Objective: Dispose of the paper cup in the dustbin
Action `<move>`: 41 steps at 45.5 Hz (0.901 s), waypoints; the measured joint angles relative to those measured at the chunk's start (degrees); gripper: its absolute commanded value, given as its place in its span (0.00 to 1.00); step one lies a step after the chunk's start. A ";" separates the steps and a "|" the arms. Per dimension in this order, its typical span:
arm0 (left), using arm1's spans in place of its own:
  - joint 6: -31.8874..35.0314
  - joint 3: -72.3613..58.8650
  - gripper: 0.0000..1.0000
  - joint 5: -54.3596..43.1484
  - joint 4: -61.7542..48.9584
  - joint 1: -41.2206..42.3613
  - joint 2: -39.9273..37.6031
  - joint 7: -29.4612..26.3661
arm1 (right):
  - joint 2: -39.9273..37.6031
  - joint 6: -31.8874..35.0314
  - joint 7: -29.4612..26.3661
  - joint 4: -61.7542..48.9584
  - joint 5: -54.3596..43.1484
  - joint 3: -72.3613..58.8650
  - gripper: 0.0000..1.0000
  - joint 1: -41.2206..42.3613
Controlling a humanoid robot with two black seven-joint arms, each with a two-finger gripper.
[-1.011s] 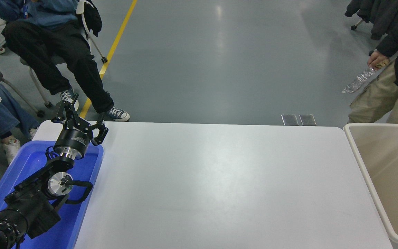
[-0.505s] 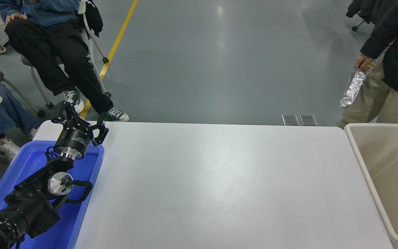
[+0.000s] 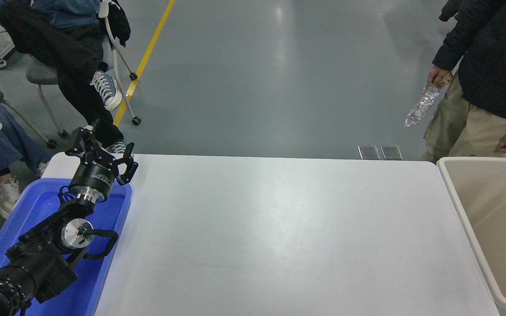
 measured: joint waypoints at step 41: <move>0.00 0.00 1.00 0.00 0.00 0.00 0.00 0.00 | 5.34 -9.72 -3.48 -2.69 0.49 7.03 0.99 -1.19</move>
